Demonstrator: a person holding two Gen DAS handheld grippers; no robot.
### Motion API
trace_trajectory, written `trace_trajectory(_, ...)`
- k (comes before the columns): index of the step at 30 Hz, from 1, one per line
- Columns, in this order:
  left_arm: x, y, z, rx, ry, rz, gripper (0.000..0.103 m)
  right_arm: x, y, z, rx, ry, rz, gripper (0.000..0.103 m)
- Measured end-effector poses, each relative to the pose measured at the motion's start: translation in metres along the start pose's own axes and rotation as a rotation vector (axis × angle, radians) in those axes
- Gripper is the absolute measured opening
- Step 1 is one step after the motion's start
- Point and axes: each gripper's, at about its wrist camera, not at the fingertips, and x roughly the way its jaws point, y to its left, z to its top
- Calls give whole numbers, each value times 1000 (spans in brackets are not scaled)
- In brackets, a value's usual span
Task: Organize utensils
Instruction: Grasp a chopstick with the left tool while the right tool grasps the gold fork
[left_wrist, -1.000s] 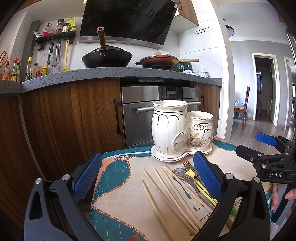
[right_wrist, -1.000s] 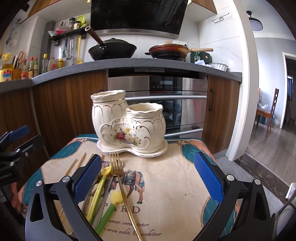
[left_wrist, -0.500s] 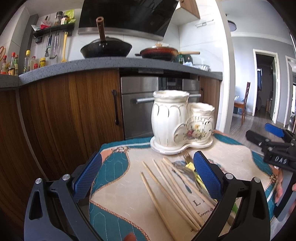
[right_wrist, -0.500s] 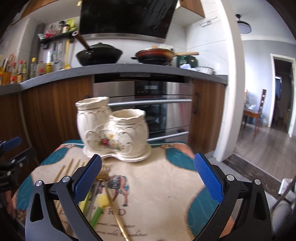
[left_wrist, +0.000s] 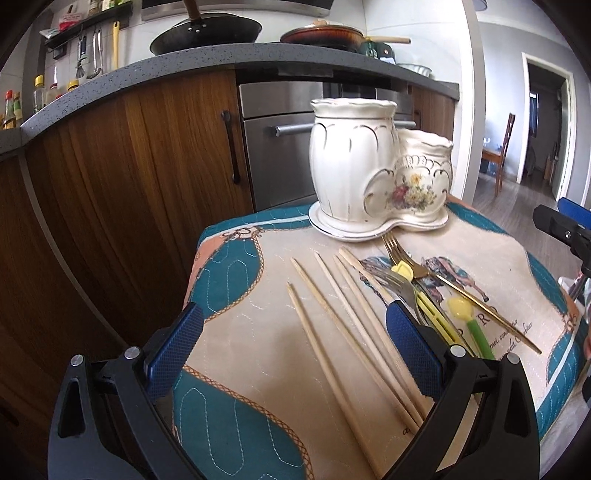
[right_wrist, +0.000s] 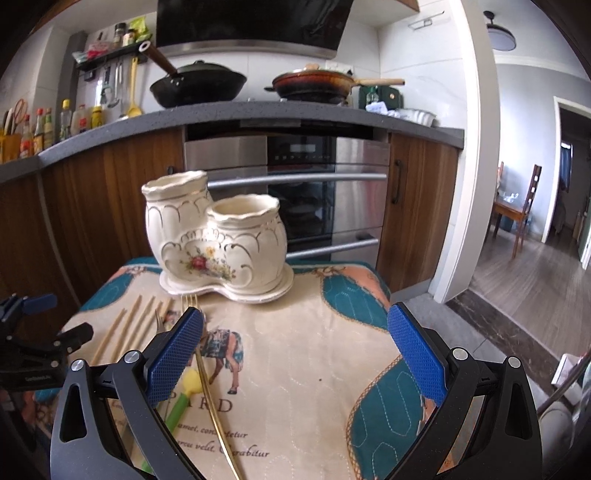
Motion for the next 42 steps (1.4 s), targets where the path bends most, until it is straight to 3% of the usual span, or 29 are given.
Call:
trace_trajectory(2,0,-5,-1,21,9,4,97,4,-3,-2,15,26,30,99)
trace_trajectory(4,2,-8,-1,32,28,1,88,6,-4,-3,15,38,40,99)
trace_trajectory(12,7,-3,3,15,102,-16,66,13,-8,-4,34,110,87,99)
trace_trajectory(16,12,5,5,-13,165,-65,53,16,-4,-5,0,141,98,96)
trace_trajectory(18,16,5,5,-1,199,-68,48,17,1,-7,-24,155,111,92)
trace_trajectory(20,19,6,4,-3,231,-76,40,17,8,-8,-58,170,102,76)
trace_trajectory(24,23,4,2,-24,284,-133,31,19,11,-9,-93,200,122,65)
trace_trajectory(32,38,-1,-2,-14,348,-128,26,28,23,-18,-153,271,220,60)
trace_trajectory(39,43,0,0,0,331,-118,25,59,46,-16,-191,354,234,60)
trace_trajectory(42,44,3,0,-6,327,-130,22,69,58,-14,-224,367,235,49)
